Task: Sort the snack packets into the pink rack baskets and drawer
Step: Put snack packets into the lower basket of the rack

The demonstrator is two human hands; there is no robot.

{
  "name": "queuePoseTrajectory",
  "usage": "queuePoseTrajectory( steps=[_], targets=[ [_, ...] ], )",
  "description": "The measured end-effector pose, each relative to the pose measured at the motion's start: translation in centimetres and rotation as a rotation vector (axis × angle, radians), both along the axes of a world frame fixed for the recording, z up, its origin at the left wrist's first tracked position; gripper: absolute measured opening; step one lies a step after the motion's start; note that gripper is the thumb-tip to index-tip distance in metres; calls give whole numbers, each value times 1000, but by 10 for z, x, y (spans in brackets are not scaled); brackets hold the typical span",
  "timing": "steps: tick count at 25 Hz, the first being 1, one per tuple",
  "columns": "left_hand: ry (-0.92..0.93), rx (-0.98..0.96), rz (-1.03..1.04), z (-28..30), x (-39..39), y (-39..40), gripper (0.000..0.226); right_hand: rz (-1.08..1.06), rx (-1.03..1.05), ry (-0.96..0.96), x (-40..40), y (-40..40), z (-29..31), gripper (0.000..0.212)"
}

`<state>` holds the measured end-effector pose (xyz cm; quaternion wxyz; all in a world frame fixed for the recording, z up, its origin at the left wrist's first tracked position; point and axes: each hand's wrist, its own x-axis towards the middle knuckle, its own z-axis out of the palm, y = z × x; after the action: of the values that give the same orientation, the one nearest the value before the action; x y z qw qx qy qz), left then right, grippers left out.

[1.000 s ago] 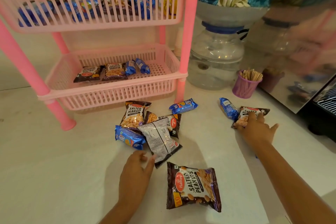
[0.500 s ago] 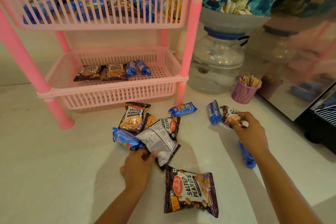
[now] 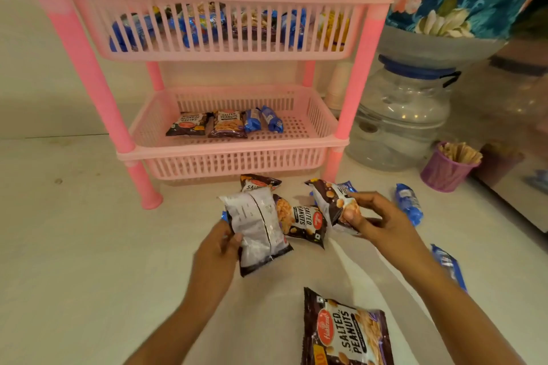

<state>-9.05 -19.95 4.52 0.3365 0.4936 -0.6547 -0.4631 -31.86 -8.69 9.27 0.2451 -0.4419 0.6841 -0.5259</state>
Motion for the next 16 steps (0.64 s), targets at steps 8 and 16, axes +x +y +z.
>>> queuePoseTrajectory(
  steps=[8,16],
  targets=[
    [-103,-472,231,99,34,-136,14,-3,-155,239,-18,-120,59,33],
    [-405,-242,118,92,8,-251,21,-122,80,584,-71,-278,40,37]
  ],
)
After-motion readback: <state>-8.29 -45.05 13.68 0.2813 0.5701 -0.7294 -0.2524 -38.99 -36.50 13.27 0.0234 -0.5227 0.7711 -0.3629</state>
